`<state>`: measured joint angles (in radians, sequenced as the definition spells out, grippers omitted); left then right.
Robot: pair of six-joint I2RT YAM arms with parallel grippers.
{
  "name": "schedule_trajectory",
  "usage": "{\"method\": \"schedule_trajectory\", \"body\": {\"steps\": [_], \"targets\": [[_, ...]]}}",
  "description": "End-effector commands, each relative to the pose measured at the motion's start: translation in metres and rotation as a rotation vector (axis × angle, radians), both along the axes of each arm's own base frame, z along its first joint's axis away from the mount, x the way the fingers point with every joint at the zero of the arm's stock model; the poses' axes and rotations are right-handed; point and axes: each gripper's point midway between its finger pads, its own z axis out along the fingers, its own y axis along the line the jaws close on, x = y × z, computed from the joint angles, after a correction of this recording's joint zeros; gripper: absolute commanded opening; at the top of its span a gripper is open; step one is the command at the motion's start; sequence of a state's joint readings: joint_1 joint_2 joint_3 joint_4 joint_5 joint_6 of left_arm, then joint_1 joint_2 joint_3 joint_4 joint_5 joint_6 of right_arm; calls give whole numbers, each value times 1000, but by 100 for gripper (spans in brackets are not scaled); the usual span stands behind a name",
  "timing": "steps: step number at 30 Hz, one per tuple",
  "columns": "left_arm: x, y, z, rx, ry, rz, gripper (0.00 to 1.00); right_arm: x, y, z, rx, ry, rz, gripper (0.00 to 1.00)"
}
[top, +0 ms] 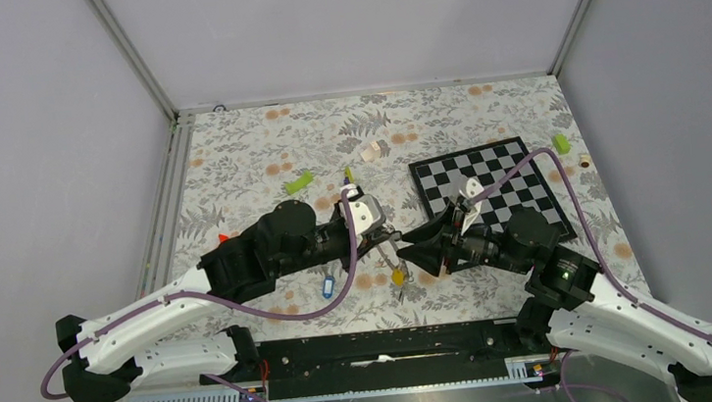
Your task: Remove the keys from the keyring
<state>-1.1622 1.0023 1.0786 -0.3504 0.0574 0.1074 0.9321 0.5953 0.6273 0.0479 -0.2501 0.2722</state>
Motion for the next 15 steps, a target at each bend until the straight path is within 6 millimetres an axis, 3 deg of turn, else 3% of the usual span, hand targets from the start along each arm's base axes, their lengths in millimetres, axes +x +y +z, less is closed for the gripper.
{"method": "schedule_trajectory", "body": {"steps": [1,7,15], "targets": [[-5,-3,51,-139,-62,-38,0,0,5,13,38,-84,27,47],[-7,-2,51,-132,-69,-50,0,1,-1,9,30,-105,5,47],[-9,1,48,-116,-81,-65,0,-9,-15,21,43,-206,19,47]]}}
